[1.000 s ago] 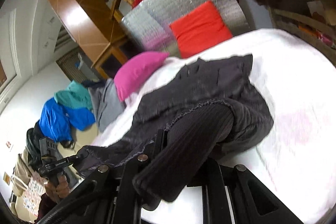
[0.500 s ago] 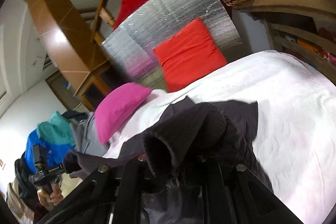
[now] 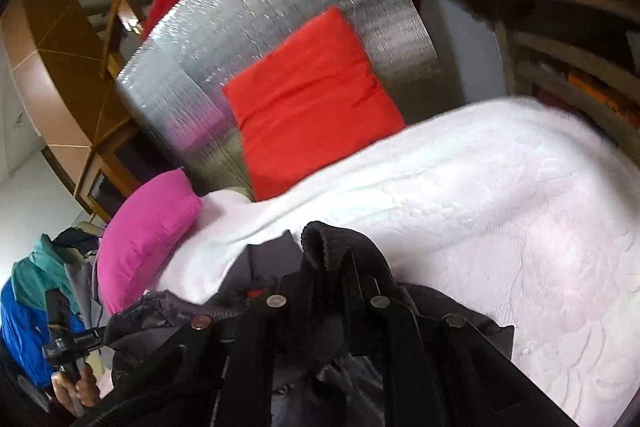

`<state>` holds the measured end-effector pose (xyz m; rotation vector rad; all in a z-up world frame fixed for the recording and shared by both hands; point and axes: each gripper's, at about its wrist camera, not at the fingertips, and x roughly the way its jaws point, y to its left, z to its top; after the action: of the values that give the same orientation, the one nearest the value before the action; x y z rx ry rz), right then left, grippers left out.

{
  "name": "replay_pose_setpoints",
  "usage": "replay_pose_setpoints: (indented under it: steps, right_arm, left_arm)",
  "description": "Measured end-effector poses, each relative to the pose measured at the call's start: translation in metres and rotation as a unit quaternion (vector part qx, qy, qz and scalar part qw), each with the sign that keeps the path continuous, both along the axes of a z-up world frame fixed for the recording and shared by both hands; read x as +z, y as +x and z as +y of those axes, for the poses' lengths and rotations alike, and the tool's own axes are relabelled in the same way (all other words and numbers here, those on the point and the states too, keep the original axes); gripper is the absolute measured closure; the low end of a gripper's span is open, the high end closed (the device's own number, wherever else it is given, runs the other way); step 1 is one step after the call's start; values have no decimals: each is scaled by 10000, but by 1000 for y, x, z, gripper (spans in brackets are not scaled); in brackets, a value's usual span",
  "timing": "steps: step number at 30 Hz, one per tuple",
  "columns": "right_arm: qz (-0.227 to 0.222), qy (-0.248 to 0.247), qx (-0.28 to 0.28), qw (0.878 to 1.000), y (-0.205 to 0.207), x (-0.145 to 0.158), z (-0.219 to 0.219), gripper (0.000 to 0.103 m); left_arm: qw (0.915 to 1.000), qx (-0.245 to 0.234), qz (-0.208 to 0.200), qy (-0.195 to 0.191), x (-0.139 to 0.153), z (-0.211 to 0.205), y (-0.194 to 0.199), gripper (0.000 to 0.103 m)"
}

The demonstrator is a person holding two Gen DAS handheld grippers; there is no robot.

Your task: Fold large clothes

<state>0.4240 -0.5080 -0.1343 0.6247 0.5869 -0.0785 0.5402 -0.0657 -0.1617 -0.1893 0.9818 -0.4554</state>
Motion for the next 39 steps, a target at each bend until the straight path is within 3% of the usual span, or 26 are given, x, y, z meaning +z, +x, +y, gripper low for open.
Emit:
replay_pose_setpoints:
  steps: [2,3,5,6,10,13,17,19,22,26,29,33,37,39]
  right_arm:
    - [124,319,44,9994,1,-16,-14,86]
    - [199,455,37,9988,1,-23,-19,76]
    - [331,808,-86,9961,-5,-35,-34,31]
    - [321,872,-196,9955,-11,-37,-40,27]
    - [298,550,-191,9979,-30,-34,-48,27]
    - [692,573,285,9955,-17,-40,-44,27]
    - [1481,159,819,9854,19,-56,-20,28]
    - [1755,24,1034,9790,31,-63,-7,74]
    - [1444,-936,913,9808,23,-39,14,85]
    - [689,-1293,289,9888,5,1,8,86]
    - [508,-1239,-98,9909,12,7,-6,86]
    - [632,-1168,-493,9899,41,-10,-21,86]
    - [1011,-788,-674,9895,74,-51,-34,85]
    - [1189,-359,-634,9902,76,-67,-44,79]
  left_arm:
    - [9999,-45,100,-6,-14,-3,5,90]
    - [9999,-24,147,-12,-17,-3,9,89]
    - [9994,52,332,-92,-27,-2,17,89]
    - [9993,56,349,-105,-29,-2,18,89]
    - [9996,19,276,-12,-25,-6,15,89]
    - [9997,30,221,121,-21,-12,13,89]
    - [9996,36,211,206,-16,-16,13,90]
    - [9994,69,210,266,-11,-16,13,90]
    - [9994,13,96,342,4,-19,13,90]
    - [9993,-11,-154,339,29,-32,30,90]
    - [9993,111,-169,312,36,-44,52,90]
    - [9988,275,-8,405,15,-61,88,90]
    - [9961,454,325,677,-31,-65,106,88]
    - [9964,483,377,581,-41,-60,106,87]
